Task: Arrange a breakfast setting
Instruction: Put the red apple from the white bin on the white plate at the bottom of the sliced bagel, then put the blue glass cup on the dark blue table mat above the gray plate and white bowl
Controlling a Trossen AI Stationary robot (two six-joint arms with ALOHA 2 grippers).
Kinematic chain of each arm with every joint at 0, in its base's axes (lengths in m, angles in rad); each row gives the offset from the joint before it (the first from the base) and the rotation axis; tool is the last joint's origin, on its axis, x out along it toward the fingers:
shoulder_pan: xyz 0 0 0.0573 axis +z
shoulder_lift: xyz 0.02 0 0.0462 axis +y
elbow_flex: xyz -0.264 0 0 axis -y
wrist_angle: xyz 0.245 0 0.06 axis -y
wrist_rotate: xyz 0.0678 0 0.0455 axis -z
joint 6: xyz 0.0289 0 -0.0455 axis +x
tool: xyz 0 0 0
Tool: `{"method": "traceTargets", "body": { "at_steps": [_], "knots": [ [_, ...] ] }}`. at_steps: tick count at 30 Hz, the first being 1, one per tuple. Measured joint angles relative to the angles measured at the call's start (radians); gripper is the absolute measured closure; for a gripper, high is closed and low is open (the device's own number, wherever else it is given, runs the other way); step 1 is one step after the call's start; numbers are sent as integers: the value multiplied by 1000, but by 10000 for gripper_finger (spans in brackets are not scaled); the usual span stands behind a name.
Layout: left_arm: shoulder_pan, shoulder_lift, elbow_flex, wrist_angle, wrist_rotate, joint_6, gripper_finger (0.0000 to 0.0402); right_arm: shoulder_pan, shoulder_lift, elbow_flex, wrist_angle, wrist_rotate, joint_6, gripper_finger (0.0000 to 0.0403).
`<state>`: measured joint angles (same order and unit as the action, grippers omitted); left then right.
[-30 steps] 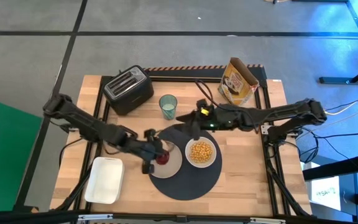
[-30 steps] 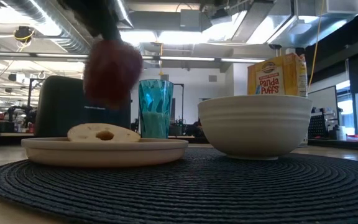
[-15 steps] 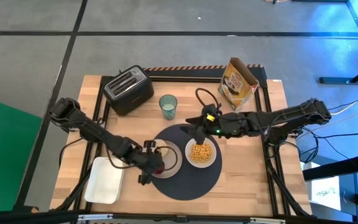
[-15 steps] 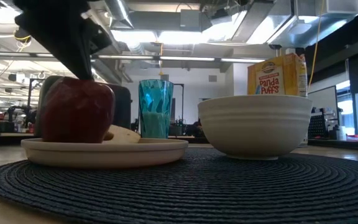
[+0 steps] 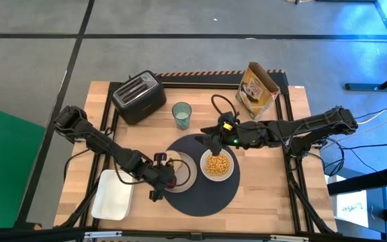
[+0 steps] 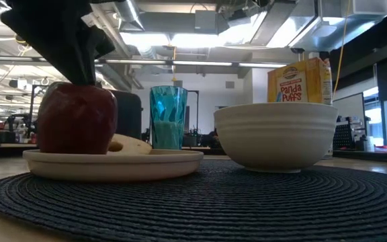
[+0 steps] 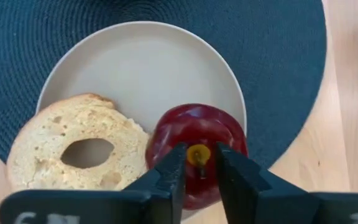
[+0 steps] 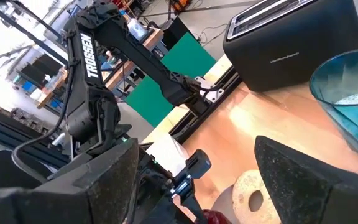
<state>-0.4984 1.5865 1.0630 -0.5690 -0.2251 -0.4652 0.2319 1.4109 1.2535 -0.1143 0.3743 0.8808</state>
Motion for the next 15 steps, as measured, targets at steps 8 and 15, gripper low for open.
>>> {"method": "traceTargets", "body": {
  "at_steps": [8,15],
  "knots": [
    [-4,-113,0,-2,-50,-4,279,4,-1,0,-18,0,37,95],
    [41,-392,4,1,-202,5,256,-50,-40,0,-139,-39,57,95]
  ]
}}
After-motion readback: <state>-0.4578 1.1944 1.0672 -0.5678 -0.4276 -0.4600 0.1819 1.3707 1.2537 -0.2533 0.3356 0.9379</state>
